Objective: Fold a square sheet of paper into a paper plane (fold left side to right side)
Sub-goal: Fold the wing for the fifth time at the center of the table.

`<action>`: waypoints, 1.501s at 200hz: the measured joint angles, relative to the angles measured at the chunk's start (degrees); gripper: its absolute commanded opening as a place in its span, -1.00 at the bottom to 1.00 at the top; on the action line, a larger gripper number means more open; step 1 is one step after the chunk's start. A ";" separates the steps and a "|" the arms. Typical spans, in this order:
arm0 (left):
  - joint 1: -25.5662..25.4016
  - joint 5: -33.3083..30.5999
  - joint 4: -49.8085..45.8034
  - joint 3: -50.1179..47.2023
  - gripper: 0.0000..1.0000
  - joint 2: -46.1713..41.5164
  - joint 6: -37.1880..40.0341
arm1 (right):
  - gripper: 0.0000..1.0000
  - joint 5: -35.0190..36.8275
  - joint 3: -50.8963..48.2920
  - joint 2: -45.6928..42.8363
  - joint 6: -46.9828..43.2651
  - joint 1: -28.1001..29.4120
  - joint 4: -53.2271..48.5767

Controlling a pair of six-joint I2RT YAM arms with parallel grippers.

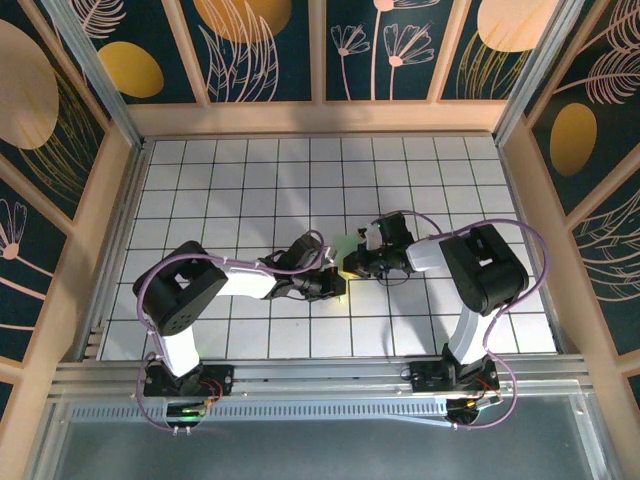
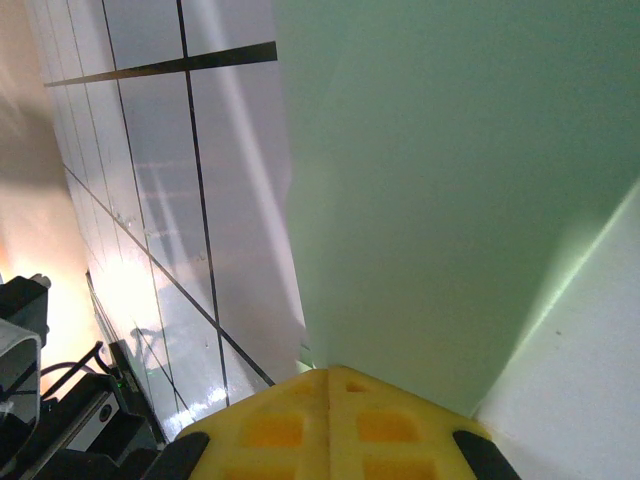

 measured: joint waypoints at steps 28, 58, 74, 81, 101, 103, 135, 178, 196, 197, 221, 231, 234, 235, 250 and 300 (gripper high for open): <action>0.00 0.00 0.00 0.00 -0.91 0.35 0.00 | -1.00 0.00 0.04 0.00 -0.02 0.02 -0.04; 0.00 0.00 0.00 -0.02 -0.91 0.44 0.00 | -1.00 0.04 0.13 0.00 -0.02 0.02 -0.26; 0.00 0.00 0.04 -0.11 -0.91 0.44 0.00 | -1.00 0.04 0.13 0.00 -0.04 0.02 -0.26; 0.00 0.00 0.04 -0.13 -0.91 0.44 0.00 | -1.00 0.04 0.15 0.00 -0.02 0.02 -0.33; 0.00 -0.02 0.15 -0.35 -0.91 0.44 0.00 | -1.00 0.07 0.15 0.02 -0.04 0.02 -0.37; 0.00 -0.02 0.17 -0.37 -0.91 0.44 0.00 | -1.00 0.04 0.17 0.02 -0.04 0.02 -0.37; -0.02 -0.07 0.28 -0.96 -0.91 0.50 0.00 | -1.00 0.09 0.17 0.02 -0.04 0.02 -0.39; -0.20 -0.09 0.48 -1.36 -0.92 0.52 0.00 | -1.00 0.15 0.31 0.02 -0.13 0.04 -0.68; -0.28 -0.28 0.46 -1.46 -0.91 0.52 0.02 | -1.00 0.17 0.31 0.02 -0.24 0.04 -0.70; -0.28 -0.31 0.46 -1.49 -0.92 0.52 0.02 | -1.00 0.17 0.31 0.02 -0.24 0.04 -0.72; -0.55 -0.85 0.44 -1.73 -0.92 0.52 0.11 | -1.00 0.17 0.33 0.02 -0.28 0.04 -0.76; -0.61 -0.94 0.39 -1.77 -0.92 0.52 0.33 | -1.00 0.20 0.33 0.02 -0.39 0.04 -0.81; -0.66 -0.98 0.35 -1.77 -0.92 0.52 0.44 | -1.00 0.20 0.33 0.02 -0.42 0.04 -0.83; -0.66 -1.03 0.35 -1.77 -0.92 0.52 0.46 | -1.00 0.20 0.33 0.02 -0.42 0.04 -0.83; -0.92 -1.62 0.22 -1.81 -0.92 0.50 0.68 | -1.00 0.20 0.33 0.02 -0.42 0.04 -0.85; -1.99 -3.74 -0.28 -3.04 -0.93 -0.96 1.16 | -1.00 0.20 0.33 0.02 -0.44 0.04 -0.87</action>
